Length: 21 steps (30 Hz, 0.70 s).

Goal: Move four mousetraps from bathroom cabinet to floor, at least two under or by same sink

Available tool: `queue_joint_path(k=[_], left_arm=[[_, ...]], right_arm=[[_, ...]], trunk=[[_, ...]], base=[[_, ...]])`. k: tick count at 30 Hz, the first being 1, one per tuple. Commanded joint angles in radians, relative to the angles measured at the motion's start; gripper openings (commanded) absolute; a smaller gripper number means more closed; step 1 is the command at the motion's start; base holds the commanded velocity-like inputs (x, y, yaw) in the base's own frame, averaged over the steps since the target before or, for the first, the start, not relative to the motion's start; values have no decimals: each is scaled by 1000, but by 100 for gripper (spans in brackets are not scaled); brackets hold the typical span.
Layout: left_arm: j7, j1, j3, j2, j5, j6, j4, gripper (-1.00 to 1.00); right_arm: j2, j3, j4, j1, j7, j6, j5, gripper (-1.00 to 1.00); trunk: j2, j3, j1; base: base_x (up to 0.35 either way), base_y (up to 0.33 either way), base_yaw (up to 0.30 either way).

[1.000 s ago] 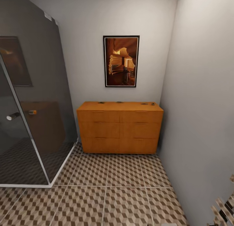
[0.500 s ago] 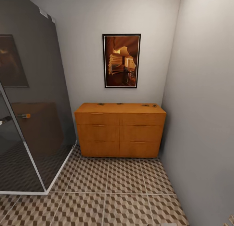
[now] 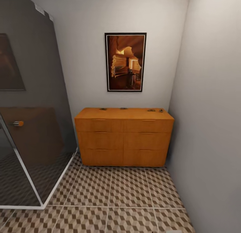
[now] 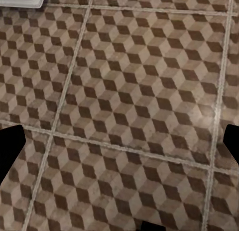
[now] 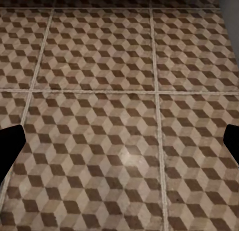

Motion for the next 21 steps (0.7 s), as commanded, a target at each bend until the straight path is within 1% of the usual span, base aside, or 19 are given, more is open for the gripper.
queue_joint_path(k=[1, 21], left_arm=[[0, -1, 3, -1, 2, -4, 0, 100], [0, -1, 3, -1, 2, -4, 1, 100]], right_arm=[[0, 1, 1, 0, -1, -3, 1, 100], [0, 1, 8, 0, -2, -3, 1, 100]], trunk=[[0, -1, 0], [0, -1, 0]], base=[[207, 0, 0], [207, 0, 0]])
